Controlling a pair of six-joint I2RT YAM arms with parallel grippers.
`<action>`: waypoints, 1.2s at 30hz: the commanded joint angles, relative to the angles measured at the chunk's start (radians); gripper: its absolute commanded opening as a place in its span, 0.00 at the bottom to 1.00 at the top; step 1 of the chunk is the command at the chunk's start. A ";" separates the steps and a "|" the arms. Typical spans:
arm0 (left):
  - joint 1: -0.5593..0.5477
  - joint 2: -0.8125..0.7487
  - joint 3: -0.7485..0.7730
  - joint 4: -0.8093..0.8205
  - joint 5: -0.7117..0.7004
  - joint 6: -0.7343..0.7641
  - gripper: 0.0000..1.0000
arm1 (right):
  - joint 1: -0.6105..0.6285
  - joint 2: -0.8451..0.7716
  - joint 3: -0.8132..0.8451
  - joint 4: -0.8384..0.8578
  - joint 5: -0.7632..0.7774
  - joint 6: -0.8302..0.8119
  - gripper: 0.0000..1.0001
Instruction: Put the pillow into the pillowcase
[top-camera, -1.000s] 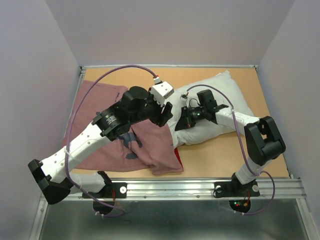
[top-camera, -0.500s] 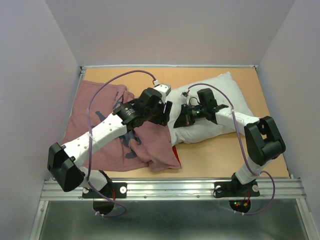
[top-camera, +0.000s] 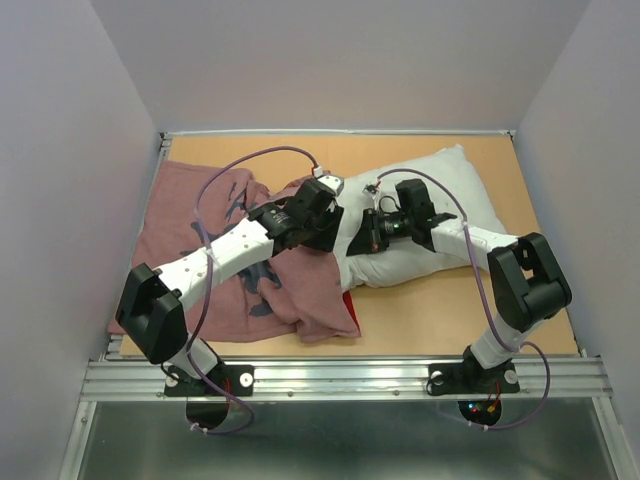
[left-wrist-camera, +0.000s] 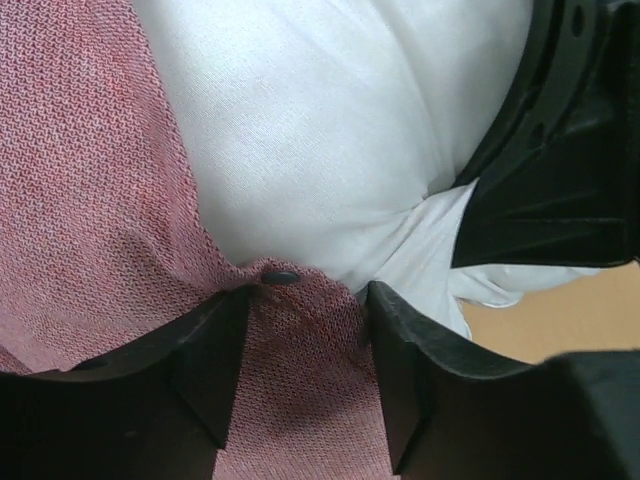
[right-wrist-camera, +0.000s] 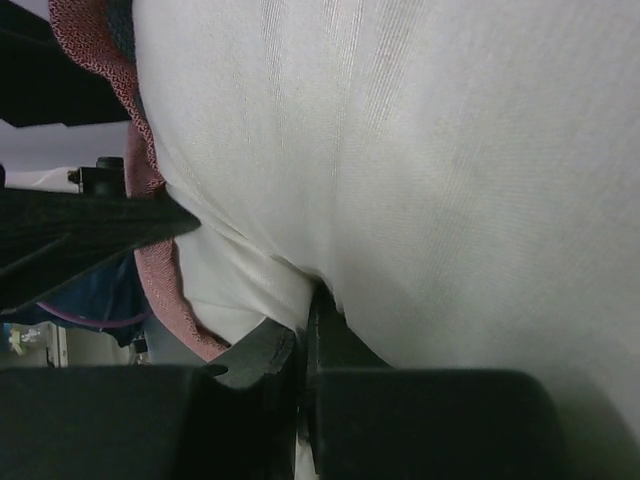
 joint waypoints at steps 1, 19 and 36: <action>0.003 0.015 0.034 0.000 -0.014 0.015 0.53 | 0.011 -0.027 -0.025 0.050 -0.005 0.028 0.00; -0.058 0.095 0.388 0.213 0.500 0.020 0.10 | 0.017 -0.036 -0.066 0.357 -0.037 0.295 0.01; 0.107 -0.132 0.126 0.071 0.618 0.408 0.52 | -0.072 -0.321 0.110 -0.393 0.209 -0.423 0.68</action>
